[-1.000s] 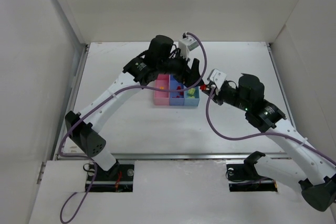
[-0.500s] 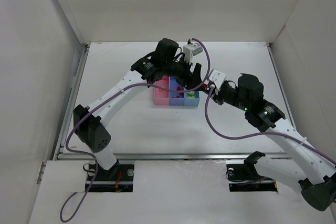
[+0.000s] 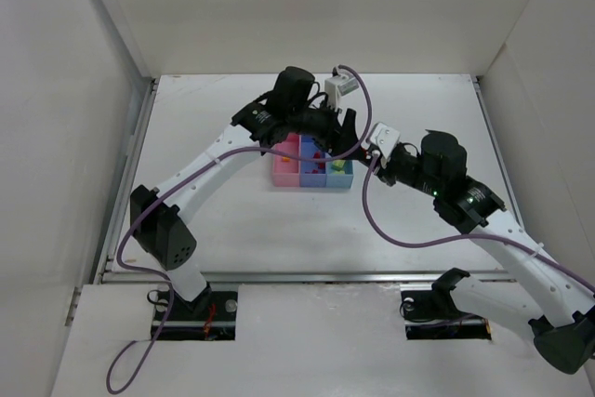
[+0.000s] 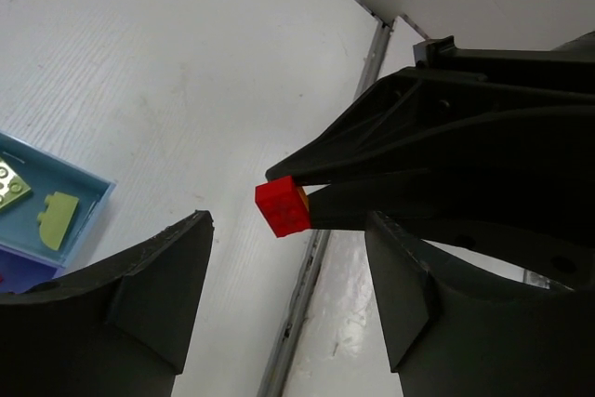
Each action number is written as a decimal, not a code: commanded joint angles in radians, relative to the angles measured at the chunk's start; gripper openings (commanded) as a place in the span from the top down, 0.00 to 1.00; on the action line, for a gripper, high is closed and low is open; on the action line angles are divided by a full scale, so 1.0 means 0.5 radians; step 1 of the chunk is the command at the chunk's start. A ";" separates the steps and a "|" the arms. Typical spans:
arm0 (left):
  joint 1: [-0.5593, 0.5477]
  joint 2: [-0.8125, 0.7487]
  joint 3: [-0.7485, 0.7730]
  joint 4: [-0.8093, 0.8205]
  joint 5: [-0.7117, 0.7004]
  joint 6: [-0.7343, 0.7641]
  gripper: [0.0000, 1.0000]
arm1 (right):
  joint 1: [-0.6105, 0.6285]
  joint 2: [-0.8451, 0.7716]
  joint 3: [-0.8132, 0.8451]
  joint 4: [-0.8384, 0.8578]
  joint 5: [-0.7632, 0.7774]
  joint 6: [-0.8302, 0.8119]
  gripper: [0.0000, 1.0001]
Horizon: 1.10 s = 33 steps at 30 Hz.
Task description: Sort the legos into containers by color
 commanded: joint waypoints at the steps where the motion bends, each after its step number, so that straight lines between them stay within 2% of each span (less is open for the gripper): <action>1: -0.010 -0.046 -0.021 0.178 0.185 -0.167 0.36 | 0.020 -0.016 0.006 0.109 -0.017 -0.009 0.97; 3: -0.010 -0.024 -0.021 0.151 0.157 -0.167 0.41 | 0.020 -0.016 0.006 0.109 -0.017 -0.009 0.97; 13: -0.010 0.013 -0.070 0.153 0.151 -0.213 0.56 | 0.038 -0.034 0.006 0.109 -0.017 -0.009 0.97; 21: -0.010 0.053 -0.027 0.218 0.206 -0.275 0.55 | 0.056 -0.016 0.006 0.109 -0.017 -0.009 0.97; 22: -0.010 0.053 -0.027 0.218 0.206 -0.296 0.59 | 0.056 -0.016 0.006 0.109 -0.017 -0.009 0.97; 25: 0.008 0.053 -0.046 0.239 0.227 -0.348 0.61 | 0.056 -0.016 0.024 0.109 -0.017 -0.009 0.97; 26: 0.008 0.053 -0.064 0.273 0.267 -0.370 0.70 | 0.056 -0.016 0.024 0.109 -0.017 -0.009 0.97; 28: 0.027 0.071 -0.064 0.273 0.286 -0.388 0.78 | 0.075 -0.016 0.024 0.109 -0.017 -0.009 0.97; 33: 0.048 0.053 -0.082 0.252 0.286 -0.388 0.87 | 0.075 -0.037 0.024 0.109 0.020 -0.009 0.97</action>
